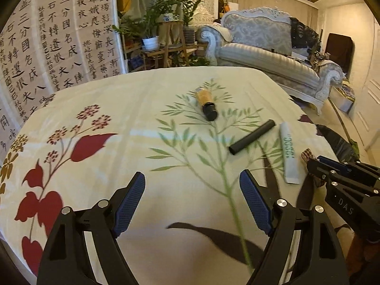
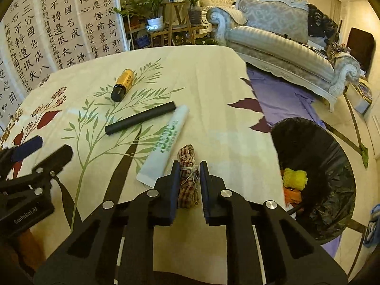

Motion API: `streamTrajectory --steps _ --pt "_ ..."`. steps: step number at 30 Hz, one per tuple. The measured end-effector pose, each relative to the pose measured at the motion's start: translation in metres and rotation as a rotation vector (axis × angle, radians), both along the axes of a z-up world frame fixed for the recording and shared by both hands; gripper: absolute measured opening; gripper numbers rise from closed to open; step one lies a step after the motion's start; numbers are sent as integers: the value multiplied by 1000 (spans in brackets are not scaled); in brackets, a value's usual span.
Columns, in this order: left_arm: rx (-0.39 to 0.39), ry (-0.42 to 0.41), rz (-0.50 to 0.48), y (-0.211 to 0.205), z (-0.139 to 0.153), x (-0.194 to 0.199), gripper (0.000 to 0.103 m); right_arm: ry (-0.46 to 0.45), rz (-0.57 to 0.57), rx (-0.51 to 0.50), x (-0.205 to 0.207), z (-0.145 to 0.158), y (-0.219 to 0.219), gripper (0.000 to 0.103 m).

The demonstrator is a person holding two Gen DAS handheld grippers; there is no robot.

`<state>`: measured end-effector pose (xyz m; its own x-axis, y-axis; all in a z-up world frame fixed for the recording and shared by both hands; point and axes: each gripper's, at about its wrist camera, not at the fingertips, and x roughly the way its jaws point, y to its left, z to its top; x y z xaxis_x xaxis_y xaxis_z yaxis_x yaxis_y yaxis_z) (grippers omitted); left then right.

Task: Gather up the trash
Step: 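Grasp the white toothpaste tube with the left tool while the right tool grasps the twine bundle, then carry the toothpaste tube and twine bundle over the bin and open both tools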

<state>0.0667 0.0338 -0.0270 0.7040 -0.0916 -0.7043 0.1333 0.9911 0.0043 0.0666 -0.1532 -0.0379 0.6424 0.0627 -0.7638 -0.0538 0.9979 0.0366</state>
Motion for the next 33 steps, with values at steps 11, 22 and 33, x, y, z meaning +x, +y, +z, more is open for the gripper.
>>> streamTrajectory --steps 11,22,33 --pt "-8 22 -95 -59 -1 10 75 -50 -135 11 -10 12 -65 16" --pt "38 60 -164 -106 -10 32 65 -65 -223 40 -18 6 -116 17" --pt "69 83 -200 -116 -16 35 21 -63 -230 74 -19 0 -131 17"
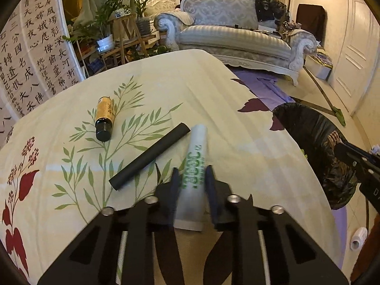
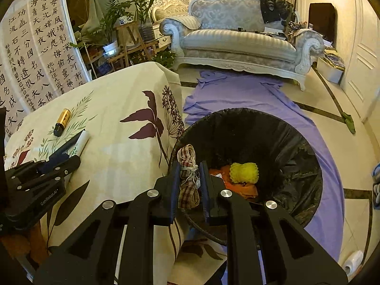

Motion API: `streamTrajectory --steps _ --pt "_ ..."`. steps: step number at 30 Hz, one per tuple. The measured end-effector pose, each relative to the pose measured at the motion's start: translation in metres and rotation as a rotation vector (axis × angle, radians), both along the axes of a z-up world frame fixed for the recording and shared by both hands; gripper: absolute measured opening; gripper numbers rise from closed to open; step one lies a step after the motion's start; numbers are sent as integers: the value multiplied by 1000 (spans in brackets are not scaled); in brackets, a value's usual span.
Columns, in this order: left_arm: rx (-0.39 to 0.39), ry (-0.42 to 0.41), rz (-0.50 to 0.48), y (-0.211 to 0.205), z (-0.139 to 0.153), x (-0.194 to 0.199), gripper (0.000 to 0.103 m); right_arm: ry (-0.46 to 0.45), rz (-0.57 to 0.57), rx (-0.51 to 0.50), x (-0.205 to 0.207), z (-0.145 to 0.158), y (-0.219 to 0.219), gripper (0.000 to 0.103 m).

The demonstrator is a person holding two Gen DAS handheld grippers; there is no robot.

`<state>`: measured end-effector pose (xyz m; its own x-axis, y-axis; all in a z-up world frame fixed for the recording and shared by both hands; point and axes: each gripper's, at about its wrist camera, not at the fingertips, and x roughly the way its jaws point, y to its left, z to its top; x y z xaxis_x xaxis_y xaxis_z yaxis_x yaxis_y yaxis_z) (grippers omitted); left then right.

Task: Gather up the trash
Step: 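Carry the toothpaste tube and twine bundle over the bin and open both tools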

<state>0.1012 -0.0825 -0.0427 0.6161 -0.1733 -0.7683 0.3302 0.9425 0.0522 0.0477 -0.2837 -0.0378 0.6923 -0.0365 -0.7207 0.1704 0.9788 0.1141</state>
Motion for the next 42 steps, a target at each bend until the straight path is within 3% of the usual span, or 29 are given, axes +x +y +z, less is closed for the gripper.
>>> streamTrajectory --steps 22,42 --pt "-42 -52 -62 -10 16 -25 20 -10 -25 -11 -21 6 -2 17" --pt "-85 -108 -187 -69 31 -41 20 -59 -117 -45 -44 24 -37 17"
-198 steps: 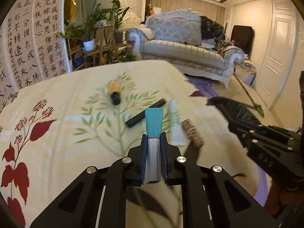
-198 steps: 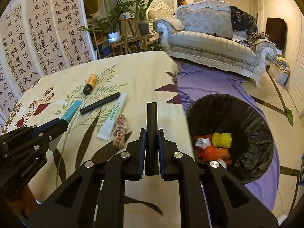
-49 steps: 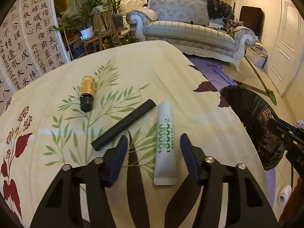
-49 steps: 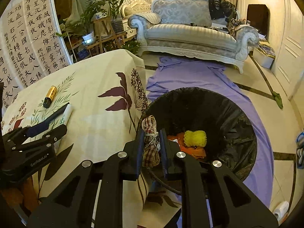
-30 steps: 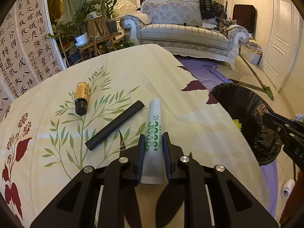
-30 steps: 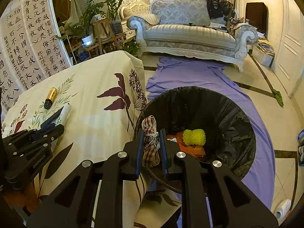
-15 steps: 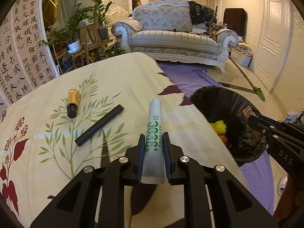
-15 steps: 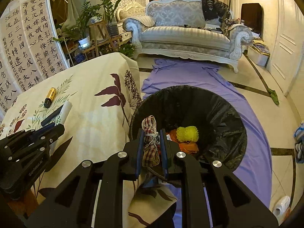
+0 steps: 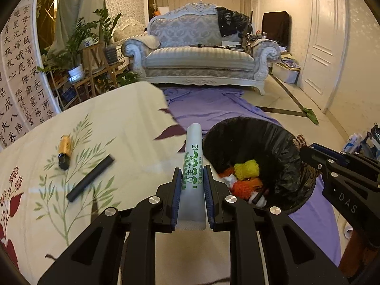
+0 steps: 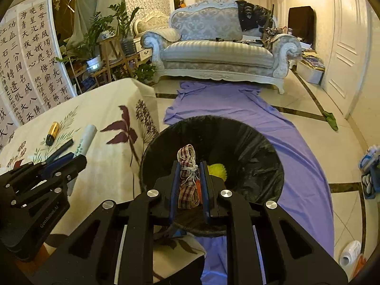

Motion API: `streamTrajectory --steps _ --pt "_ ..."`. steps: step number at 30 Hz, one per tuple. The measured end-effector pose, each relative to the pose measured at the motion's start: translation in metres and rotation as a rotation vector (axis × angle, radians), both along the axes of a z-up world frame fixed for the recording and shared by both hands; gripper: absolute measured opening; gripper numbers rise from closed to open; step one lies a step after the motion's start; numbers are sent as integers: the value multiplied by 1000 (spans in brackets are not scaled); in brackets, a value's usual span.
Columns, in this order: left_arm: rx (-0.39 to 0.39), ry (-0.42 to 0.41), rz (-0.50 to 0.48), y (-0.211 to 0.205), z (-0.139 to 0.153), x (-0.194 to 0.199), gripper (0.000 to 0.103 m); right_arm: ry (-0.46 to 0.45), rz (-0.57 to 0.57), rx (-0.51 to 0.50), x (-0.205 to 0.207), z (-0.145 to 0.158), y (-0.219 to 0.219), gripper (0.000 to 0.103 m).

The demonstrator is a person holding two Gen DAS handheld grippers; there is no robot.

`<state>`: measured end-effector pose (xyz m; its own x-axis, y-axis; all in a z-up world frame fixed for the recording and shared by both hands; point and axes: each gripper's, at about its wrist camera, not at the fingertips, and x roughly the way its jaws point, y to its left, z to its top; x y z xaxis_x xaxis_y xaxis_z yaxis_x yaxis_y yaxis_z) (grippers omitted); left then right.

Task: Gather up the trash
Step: 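Carry the toothpaste tube and twine bundle over the bin and open both tools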

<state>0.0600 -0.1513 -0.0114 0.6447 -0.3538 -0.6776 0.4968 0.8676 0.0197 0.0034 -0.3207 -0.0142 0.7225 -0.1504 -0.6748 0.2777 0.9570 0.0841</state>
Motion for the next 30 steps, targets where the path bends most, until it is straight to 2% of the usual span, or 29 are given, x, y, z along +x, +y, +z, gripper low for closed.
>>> streamTrajectory --steps 12,19,30 --pt "15 -12 -10 -44 -6 35 20 -47 -32 9 25 -4 -27 17" --pt "53 -12 -25 -69 -15 50 20 -41 -59 21 39 -12 -41 17" --pt "89 32 -30 -82 -25 61 21 -11 -85 38 54 -29 -55 17"
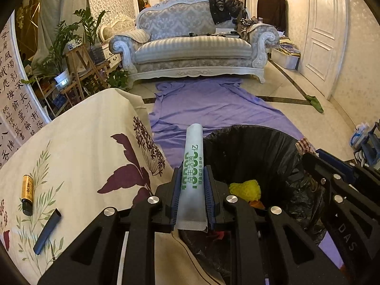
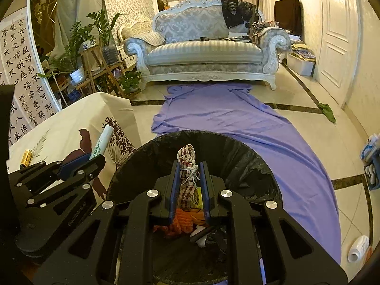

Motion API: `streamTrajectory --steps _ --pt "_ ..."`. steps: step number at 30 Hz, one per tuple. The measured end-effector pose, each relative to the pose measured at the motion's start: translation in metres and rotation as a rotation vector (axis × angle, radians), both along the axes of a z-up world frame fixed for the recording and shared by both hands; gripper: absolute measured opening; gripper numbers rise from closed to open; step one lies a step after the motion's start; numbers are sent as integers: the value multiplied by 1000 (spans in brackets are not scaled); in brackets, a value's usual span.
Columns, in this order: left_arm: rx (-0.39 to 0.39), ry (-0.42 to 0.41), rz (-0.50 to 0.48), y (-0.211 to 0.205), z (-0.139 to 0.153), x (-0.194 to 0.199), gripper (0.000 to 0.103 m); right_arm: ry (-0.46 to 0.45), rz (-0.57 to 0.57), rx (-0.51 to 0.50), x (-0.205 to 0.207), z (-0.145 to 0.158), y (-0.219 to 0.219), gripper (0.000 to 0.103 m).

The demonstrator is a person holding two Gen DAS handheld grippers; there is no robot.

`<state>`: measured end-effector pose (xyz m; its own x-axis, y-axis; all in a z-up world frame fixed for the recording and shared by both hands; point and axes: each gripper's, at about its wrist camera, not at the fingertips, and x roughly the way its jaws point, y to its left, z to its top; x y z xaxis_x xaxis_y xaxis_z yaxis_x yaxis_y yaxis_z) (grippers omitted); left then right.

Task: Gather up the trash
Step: 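Carry the toothpaste tube and twine bundle over the bin and open both tools, then move both tools back toward the gold bottle on the table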

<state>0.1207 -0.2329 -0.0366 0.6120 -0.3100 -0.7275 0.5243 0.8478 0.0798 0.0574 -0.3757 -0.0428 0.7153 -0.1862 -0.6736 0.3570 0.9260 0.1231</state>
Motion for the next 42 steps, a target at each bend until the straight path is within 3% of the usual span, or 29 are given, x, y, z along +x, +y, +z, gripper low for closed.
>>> streamTrajectory --steps 2,6,11,17,26,35,42 --pt "7 2 -4 -2 0 0 22 0 -4 2 1 -1 -1 18" --pt "1 -5 -5 -1 2 2 43 -7 -15 3 2 0 -3 30" --pt "-17 -14 1 1 5 1 61 -14 -39 2 -3 1 -7 37" --pt "-33 -27 6 3 9 0 72 -16 -66 2 -11 3 -14 44" --pt "-48 -45 46 42 22 -11 74 -13 -65 19 -19 8 -4 48" --pt "-21 -66 158 117 28 -16 74 -22 57 29 -12 18 50 48" --pt "23 -55 247 164 17 1 74 -17 167 40 -2 21 98 48"
